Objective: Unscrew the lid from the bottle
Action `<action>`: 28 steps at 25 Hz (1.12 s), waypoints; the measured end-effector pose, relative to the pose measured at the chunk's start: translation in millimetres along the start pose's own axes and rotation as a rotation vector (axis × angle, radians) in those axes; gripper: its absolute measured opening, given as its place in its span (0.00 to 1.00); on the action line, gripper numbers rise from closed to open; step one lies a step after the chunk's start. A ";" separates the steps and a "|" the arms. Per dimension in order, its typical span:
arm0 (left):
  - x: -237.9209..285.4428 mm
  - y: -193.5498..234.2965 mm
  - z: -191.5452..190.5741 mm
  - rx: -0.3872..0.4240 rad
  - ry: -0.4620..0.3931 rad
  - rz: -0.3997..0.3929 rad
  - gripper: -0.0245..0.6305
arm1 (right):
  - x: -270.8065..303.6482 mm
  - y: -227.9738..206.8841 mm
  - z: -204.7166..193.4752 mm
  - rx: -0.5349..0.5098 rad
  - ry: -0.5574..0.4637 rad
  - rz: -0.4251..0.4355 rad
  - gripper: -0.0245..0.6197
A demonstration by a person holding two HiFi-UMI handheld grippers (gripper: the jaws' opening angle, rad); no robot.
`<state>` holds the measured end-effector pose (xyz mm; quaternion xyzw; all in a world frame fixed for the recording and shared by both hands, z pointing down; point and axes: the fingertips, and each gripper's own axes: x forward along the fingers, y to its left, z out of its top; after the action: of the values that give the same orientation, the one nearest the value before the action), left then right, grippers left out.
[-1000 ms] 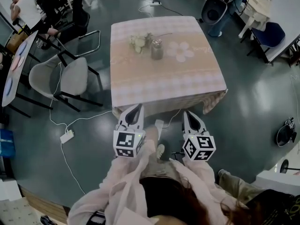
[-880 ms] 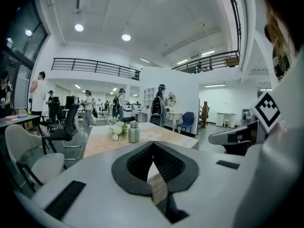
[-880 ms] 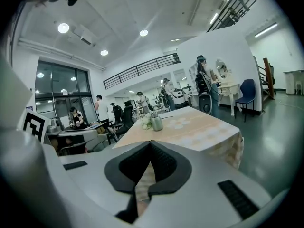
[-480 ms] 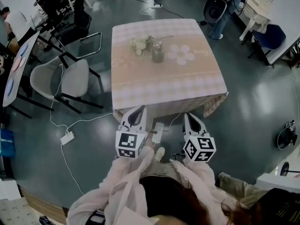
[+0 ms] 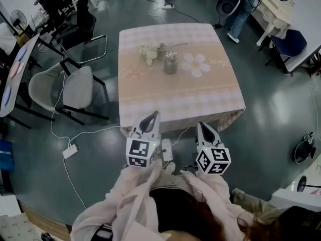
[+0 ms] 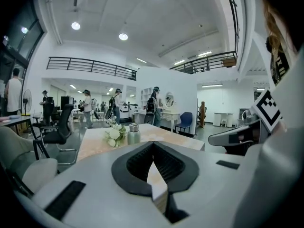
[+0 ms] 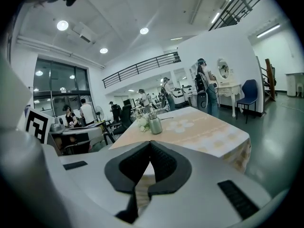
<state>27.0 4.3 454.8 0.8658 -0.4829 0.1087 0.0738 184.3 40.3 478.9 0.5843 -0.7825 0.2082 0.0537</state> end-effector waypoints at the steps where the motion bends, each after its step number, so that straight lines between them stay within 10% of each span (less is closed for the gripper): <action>1: 6.7 3.8 0.9 -0.001 0.000 -0.007 0.08 | 6.1 -2.0 1.7 0.002 0.000 -0.007 0.06; 28: 157.6 95.2 32.4 0.007 0.022 -0.150 0.08 | 142.9 -29.8 61.2 0.016 0.002 -0.138 0.06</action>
<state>30.1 -182.2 466.6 0.8984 -0.4156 0.1141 0.0841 177.5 -117.8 477.9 0.6370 -0.7387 0.2109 0.0642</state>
